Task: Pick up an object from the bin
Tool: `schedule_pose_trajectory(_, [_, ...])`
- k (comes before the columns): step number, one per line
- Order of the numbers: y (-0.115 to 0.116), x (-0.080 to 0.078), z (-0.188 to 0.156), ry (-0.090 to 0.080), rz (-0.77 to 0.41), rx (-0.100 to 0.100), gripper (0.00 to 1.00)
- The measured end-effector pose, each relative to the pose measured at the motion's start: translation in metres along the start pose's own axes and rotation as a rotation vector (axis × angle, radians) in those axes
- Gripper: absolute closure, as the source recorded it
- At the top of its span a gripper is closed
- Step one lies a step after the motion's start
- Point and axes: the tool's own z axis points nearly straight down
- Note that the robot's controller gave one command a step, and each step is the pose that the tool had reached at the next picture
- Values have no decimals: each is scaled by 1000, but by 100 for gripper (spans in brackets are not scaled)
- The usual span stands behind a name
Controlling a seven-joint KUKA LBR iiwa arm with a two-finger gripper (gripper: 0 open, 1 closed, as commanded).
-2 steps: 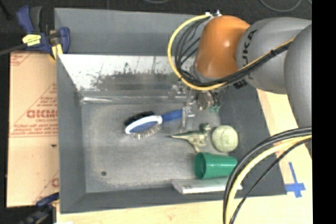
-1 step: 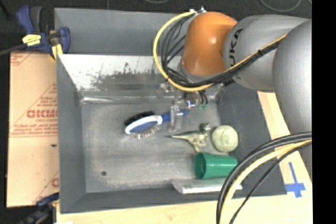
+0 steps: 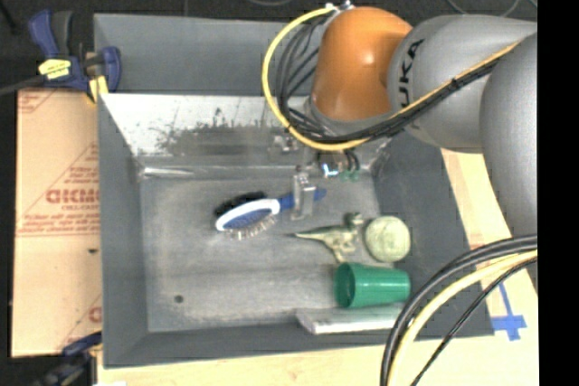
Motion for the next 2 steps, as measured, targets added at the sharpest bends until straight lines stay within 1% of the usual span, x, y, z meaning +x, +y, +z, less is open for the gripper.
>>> schedule_pose_trajectory(1, [-16, 11, 78, 3, 11, -1, 0])
schedule_pose_trajectory(2, [-2, -1, 78, 2, -95, 0, 100])
